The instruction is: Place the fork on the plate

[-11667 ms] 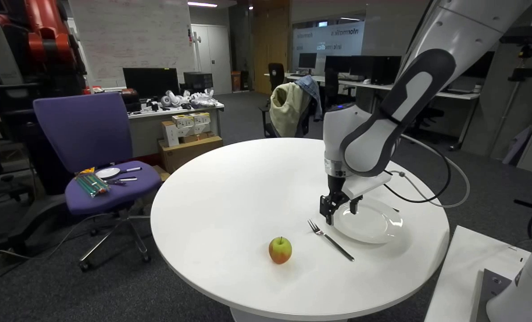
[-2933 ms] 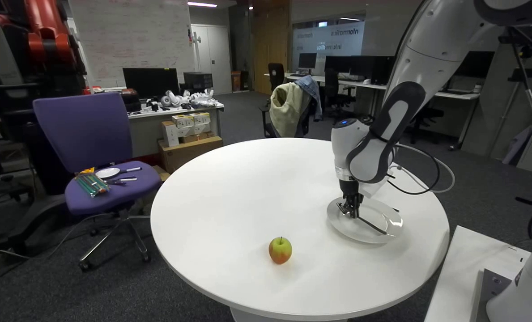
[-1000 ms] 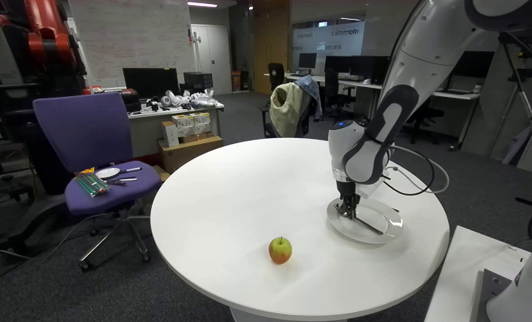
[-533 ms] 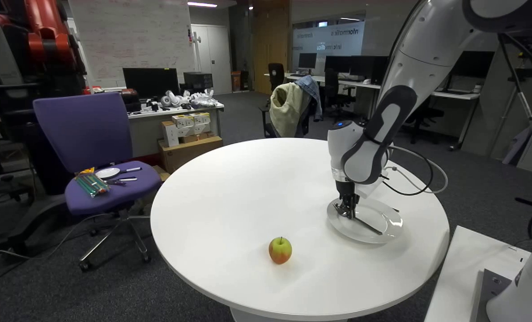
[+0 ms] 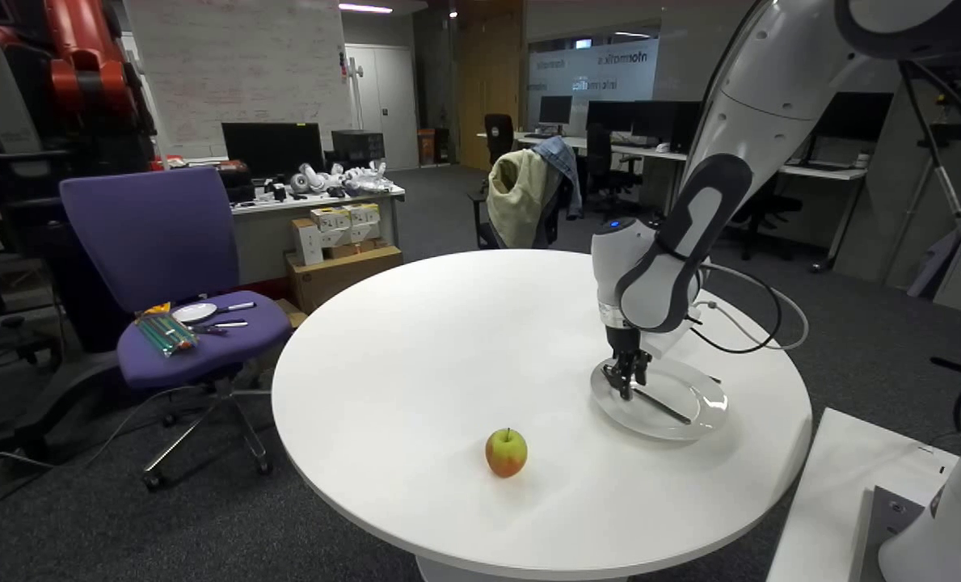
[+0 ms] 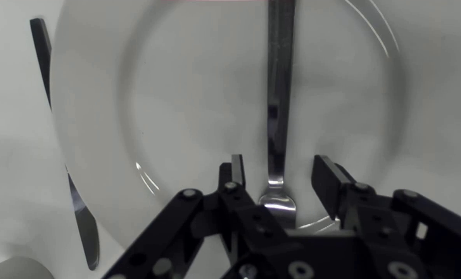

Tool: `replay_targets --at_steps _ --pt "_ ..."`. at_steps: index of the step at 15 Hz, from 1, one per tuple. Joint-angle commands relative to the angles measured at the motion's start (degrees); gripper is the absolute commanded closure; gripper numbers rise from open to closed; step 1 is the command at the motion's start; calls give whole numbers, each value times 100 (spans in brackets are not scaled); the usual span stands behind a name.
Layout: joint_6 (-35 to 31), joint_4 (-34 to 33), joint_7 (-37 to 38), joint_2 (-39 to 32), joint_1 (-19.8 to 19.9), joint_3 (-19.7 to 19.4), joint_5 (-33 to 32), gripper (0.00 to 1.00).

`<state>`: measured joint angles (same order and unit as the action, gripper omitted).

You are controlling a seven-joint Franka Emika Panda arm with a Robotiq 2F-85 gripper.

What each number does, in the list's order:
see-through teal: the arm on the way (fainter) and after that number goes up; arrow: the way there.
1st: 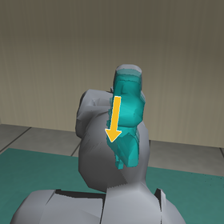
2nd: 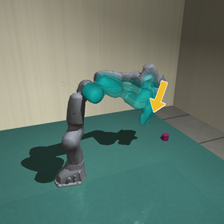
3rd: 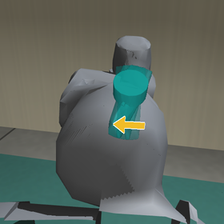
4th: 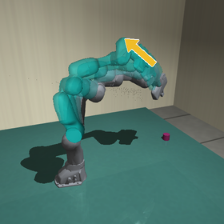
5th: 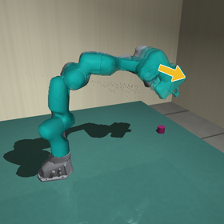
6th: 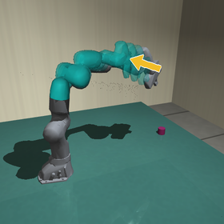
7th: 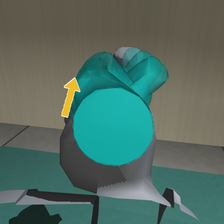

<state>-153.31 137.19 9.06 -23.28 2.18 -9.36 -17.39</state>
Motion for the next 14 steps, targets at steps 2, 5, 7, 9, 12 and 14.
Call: replay_targets --at_steps 2,5,7,9,12,14 --pt "29 117 -290 182 -3 27 152 7" --pt "19 385 -345 533 -56 30 79 0" --pt "52 582 -395 836 -90 35 28 0" --pt "108 796 -456 1185 -113 38 -9 0" --pt "138 1145 -726 1746 -14 196 230 0" --pt "153 1372 -1042 2089 54 335 566 0"
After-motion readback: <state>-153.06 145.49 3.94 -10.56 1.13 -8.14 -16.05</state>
